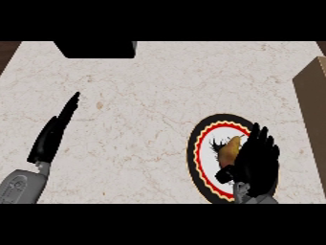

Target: Pick the pear from the plate and place it in the cardboard box

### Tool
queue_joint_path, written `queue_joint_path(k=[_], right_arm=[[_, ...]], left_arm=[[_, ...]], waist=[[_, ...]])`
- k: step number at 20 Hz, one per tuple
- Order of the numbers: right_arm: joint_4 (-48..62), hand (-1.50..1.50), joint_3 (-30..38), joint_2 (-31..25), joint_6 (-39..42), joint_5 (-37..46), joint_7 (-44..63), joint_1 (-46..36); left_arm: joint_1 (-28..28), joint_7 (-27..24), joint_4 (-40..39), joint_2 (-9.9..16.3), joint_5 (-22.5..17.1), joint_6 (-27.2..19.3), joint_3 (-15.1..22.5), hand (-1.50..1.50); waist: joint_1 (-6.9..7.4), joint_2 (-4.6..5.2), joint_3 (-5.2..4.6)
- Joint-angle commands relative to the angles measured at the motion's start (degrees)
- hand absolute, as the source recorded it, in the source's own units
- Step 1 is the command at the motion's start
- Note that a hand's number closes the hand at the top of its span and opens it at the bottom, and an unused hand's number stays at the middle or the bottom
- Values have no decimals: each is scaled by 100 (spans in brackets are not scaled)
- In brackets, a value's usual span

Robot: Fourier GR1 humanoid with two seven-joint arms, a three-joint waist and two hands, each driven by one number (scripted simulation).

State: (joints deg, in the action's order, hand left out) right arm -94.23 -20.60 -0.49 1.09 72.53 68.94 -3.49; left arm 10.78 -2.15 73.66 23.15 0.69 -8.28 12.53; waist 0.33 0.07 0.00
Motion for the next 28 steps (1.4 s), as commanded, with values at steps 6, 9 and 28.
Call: queue_joint_path(k=[6, 9, 28], right_arm=[[874, -150, 200, 47, -708, -435, 770, -469], [1258, -150, 206, 47, -929, -489, 709, -594], [1788, 150, 397, -1, -1103, 1236, 29, -657]], left_arm=[[253, 328, 60, -169, 93, 35, -152, 0], [-151, -144, 47, 51, 93, 285, -257, 0], [-370, -279, 65, -145, 285, 419, -538, 0]], waist=[[-27, 1, 2], [13, 2, 1], [-26, -8, -2]])
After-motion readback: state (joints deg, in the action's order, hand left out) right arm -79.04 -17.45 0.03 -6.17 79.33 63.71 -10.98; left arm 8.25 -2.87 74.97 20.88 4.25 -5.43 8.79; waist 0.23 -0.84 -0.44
